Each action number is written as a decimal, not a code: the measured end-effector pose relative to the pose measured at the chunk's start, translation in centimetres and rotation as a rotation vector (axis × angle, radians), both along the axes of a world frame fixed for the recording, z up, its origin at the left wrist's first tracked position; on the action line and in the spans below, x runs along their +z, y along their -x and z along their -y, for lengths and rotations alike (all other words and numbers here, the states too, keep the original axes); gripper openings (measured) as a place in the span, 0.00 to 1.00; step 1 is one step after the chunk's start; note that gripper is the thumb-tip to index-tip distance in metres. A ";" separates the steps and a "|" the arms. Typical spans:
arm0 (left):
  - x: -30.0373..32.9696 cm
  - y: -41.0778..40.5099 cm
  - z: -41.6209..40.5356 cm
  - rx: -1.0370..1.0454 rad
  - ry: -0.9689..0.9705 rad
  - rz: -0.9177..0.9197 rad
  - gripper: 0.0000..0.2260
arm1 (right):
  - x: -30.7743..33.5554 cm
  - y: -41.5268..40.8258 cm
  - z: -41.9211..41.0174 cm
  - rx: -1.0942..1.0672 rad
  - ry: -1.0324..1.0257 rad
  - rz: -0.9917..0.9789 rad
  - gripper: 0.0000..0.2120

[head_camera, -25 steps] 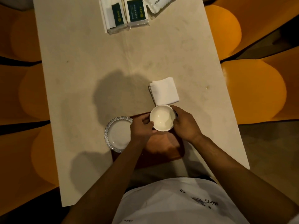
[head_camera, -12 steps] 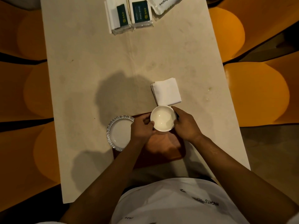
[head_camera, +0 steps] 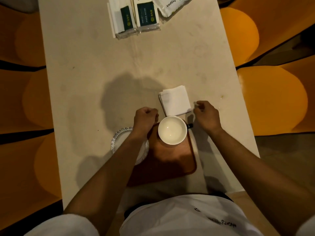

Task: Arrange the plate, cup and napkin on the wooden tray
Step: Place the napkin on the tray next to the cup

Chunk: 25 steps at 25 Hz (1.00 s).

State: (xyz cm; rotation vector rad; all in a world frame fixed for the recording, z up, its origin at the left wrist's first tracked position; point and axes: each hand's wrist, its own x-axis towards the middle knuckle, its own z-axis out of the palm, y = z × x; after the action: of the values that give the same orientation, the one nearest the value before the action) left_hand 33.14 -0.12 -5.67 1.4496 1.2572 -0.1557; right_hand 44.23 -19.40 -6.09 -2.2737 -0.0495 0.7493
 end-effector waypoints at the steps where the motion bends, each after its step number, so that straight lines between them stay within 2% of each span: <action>1: 0.1 -1.3 -0.3 0.041 0.080 -0.004 0.06 | -0.3 -1.0 -0.7 -0.011 -0.004 -0.041 0.18; 5: 0.2 -5.0 -0.6 0.088 0.258 -0.051 0.01 | -1.0 -3.2 -3.5 0.025 0.023 -0.114 0.17; 7: 0.1 -5.7 -0.3 0.072 0.263 -0.076 0.02 | -1.4 -3.7 -4.3 0.007 0.010 -0.179 0.09; 10: -0.4 -6.1 -0.1 0.095 0.265 -0.065 0.09 | -1.4 -4.2 -5.0 -0.015 -0.060 -0.235 0.12; 14: -0.4 -6.1 -0.8 0.203 0.377 -0.025 0.16 | -1.1 -4.1 -5.4 -0.090 -0.179 -0.340 0.09; 18: 1.4 -4.7 -1.8 0.269 0.505 0.007 0.06 | 0.6 -2.5 -5.8 -0.150 -0.240 -0.363 0.02; 21: 3.5 -2.8 -2.7 0.277 0.559 0.107 0.08 | 3.2 -0.7 -5.5 -0.188 -0.304 -0.326 0.07; 25: 6.2 1.7 -2.9 0.212 0.510 0.261 0.14 | 6.6 2.9 -4.2 -0.107 -0.395 -0.268 0.11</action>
State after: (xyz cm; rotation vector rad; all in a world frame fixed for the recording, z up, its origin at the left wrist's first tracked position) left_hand 31.43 2.80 0.48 0.8622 1.0507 -0.1269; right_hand 41.32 -15.22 0.47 -1.7757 0.0466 0.8939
